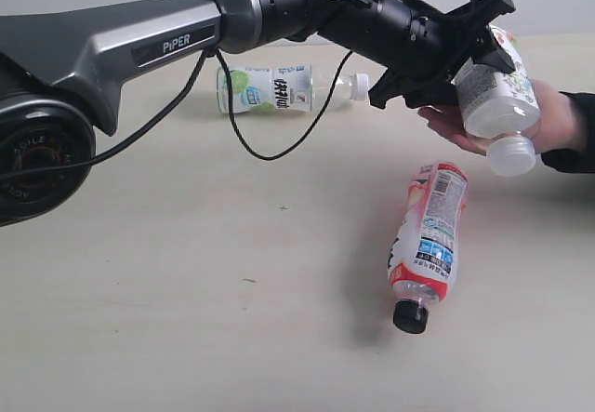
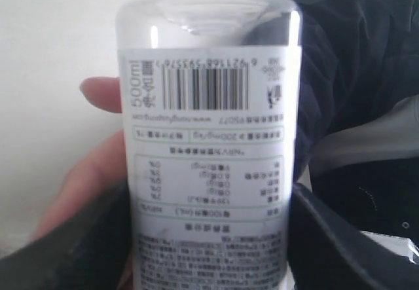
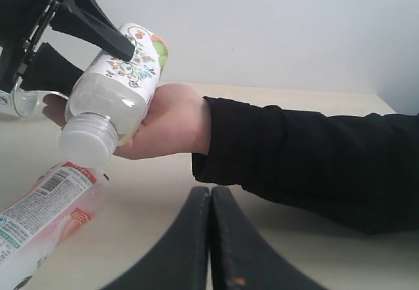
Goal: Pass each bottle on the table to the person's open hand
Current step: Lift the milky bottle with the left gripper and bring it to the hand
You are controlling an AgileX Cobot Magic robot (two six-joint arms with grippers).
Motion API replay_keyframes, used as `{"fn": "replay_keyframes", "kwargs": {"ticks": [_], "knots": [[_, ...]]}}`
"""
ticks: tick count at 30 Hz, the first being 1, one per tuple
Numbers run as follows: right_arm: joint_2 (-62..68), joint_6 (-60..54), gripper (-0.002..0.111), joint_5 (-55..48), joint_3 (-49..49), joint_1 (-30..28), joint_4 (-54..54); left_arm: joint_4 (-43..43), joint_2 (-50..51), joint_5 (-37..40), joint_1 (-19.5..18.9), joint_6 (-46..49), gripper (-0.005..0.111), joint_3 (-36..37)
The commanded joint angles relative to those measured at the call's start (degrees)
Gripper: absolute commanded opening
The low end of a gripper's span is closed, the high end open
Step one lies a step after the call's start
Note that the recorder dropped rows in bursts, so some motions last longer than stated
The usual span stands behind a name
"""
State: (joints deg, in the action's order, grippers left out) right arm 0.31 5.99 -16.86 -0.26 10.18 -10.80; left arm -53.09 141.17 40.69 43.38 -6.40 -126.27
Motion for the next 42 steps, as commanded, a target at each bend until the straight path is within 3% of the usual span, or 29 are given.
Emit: {"fn": "replay_keyframes", "kwargs": {"ticks": [1, 4, 11, 14, 26, 42], "knots": [[-0.31, -0.15, 0.0, 0.4, 0.26, -0.16, -0.09, 0.12, 0.32, 0.02, 0.0, -0.04, 0.0, -0.47], [-0.31, -0.15, 0.0, 0.4, 0.26, -0.16, -0.09, 0.12, 0.32, 0.02, 0.0, -0.04, 0.008, -0.47], [-0.31, -0.15, 0.0, 0.4, 0.26, -0.16, -0.09, 0.12, 0.32, 0.36, 0.0, 0.19, 0.053, -0.47], [-0.31, -0.15, 0.0, 0.4, 0.26, -0.16, -0.09, 0.24, 0.32, 0.25, 0.0, 0.19, 0.064, -0.47], [-0.31, -0.15, 0.0, 0.4, 0.26, -0.16, -0.09, 0.24, 0.32, 0.16, 0.0, 5.57, 0.088, -0.47], [-0.31, -0.15, 0.0, 0.4, 0.26, -0.16, -0.09, -0.18, -0.76, 1.82, -0.76, 9.08, 0.09, -0.47]]}}
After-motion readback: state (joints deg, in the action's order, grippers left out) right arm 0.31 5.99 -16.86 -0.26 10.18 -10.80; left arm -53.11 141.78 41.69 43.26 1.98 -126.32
